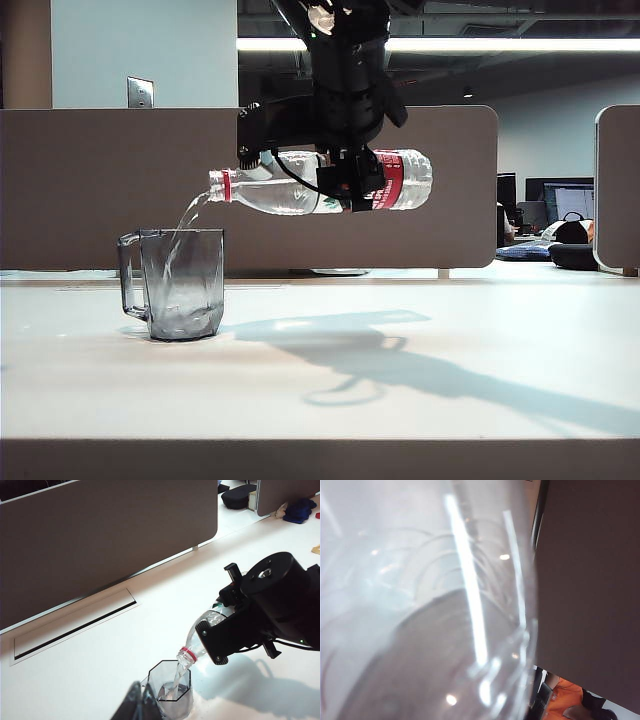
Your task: Pick up the mineral water bottle on the table and pour water into the mug until it's half full.
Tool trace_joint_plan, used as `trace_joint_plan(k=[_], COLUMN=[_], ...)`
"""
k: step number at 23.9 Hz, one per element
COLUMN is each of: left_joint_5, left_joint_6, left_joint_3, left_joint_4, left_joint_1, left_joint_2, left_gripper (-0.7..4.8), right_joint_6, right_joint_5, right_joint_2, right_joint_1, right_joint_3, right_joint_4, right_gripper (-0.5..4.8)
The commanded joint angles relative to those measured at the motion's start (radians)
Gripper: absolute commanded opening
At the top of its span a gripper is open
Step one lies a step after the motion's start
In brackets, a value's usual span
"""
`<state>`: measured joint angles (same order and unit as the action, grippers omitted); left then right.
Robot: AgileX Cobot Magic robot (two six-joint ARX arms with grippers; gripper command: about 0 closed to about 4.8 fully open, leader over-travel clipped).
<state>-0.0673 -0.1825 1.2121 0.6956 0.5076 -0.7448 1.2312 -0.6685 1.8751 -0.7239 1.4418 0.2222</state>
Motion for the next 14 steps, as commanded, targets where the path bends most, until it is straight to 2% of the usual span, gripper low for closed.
trace_joint_plan(k=[1, 14], left_joint_5=[0.004, 0.004], left_joint_6=[0.007, 0.007], left_joint_3=[0.007, 0.006], left_joint_4=[-0.008, 0.006], left_joint_1=[-0.002, -0.002], left_joint_2=[0.003, 0.01], left_gripper=[-0.05, -0.05], right_joint_6=[0.0, 0.0], right_joint_5=[-0.023, -0.063], right_joint_2=[-0.016, -0.016], right_joint_1=[-0.003, -0.003], right_joint_3=[0.01, 0.01], right_joint_4=[-0.04, -0.04], right_gripper=[2.24, 2.24])
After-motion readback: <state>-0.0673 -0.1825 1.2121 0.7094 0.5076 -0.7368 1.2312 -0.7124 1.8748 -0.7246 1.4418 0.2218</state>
